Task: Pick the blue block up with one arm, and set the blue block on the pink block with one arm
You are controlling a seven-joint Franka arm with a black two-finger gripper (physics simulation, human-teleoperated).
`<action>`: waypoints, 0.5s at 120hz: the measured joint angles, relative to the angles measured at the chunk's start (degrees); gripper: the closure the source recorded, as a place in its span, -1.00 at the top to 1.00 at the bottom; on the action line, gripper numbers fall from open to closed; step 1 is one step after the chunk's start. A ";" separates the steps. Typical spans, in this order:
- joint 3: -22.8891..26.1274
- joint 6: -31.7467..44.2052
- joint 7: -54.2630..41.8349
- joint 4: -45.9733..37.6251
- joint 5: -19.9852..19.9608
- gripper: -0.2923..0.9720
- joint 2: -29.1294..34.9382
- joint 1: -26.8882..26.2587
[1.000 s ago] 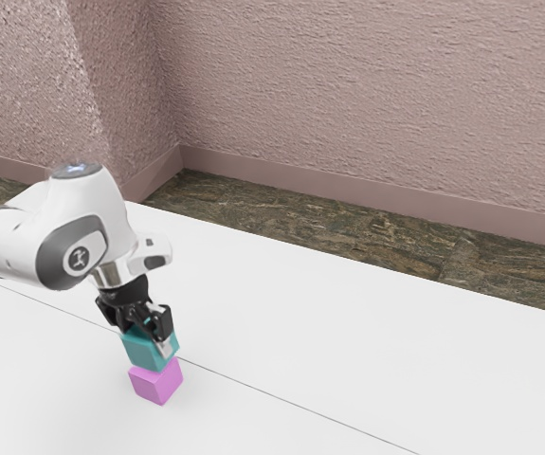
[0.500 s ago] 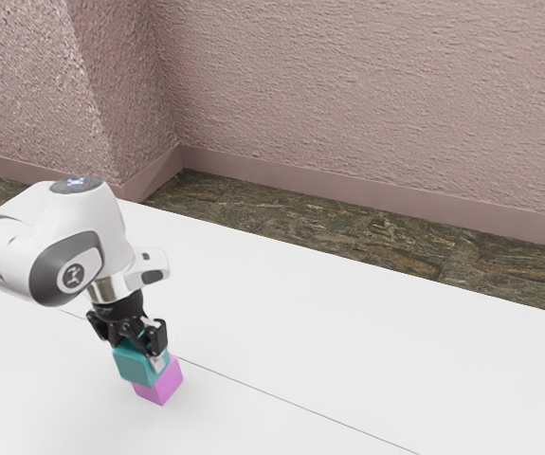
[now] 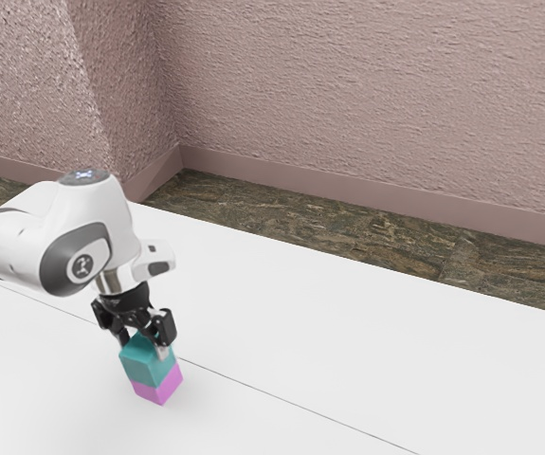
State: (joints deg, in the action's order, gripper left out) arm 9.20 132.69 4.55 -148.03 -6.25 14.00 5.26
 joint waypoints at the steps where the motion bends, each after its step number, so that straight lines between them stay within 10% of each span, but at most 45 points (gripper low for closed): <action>1: -0.01 0.00 -0.03 0.00 -0.02 0.32 0.06 0.02; 60: -2.65 -27.08 -8.60 38.27 5.83 0.52 -0.31 3.88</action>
State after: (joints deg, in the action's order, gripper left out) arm 6.56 105.62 -4.04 -109.76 -0.42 13.69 9.14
